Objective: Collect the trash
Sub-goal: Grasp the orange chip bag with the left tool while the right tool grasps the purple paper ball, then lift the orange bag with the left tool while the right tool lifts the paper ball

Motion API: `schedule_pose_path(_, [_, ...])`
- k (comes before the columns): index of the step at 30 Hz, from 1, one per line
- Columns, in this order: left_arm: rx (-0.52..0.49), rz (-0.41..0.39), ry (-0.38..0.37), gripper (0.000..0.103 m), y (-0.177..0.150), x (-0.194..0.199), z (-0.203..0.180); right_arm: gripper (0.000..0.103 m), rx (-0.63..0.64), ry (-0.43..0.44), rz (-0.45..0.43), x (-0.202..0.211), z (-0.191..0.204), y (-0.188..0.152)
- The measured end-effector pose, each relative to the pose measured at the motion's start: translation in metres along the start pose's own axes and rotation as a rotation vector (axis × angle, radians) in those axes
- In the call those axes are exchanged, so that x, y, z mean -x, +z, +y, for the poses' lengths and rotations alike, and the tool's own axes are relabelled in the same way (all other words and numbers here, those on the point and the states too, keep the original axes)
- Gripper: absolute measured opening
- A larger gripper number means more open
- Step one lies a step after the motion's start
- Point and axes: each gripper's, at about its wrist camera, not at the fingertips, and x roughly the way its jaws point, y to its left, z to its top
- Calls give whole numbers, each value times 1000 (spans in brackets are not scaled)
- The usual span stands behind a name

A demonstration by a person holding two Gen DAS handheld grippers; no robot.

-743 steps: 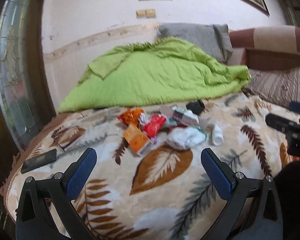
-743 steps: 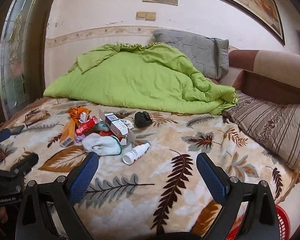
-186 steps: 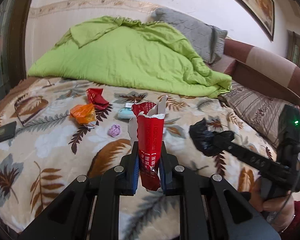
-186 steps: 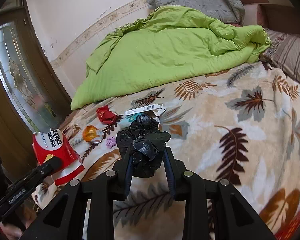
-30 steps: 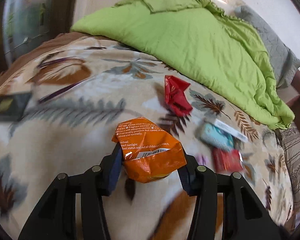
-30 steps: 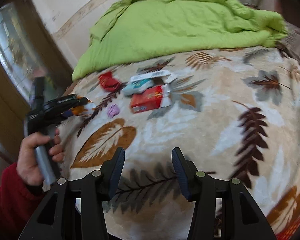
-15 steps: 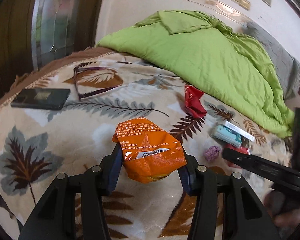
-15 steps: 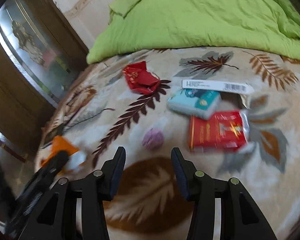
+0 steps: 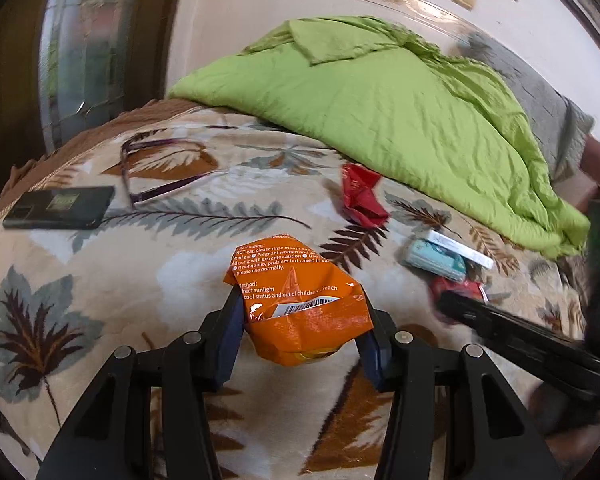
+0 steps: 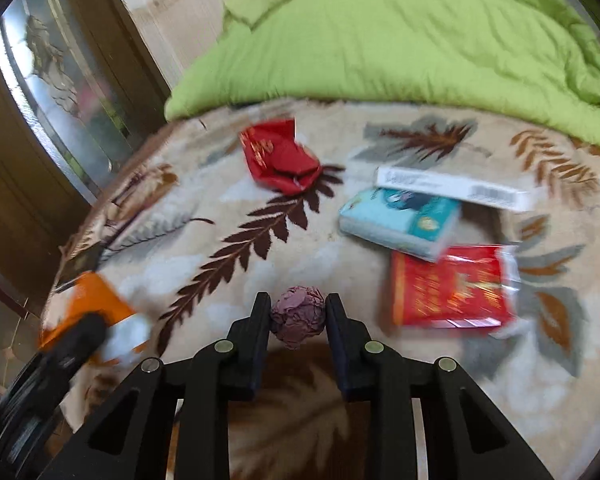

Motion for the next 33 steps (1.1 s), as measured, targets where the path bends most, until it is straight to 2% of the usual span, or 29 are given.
schedule_pose_path(5, [-118,17,-57,49,-10,1,-30,29,11,-66,-93,64,-12,-28])
schedule_pose_path(9, [-195,52,-107,49,-24,5,-53,29,-2,-143,-127,98,-28,-58])
schedule_pose_path(15, [-233,74,-139,49,-37,17,-68,29,-126,-146,-175,137,-56,-87])
schedule_pose_path(33, [-318,44,-108,50,-42,11,-81,30,-154,-112,-168,133,-63,-88])
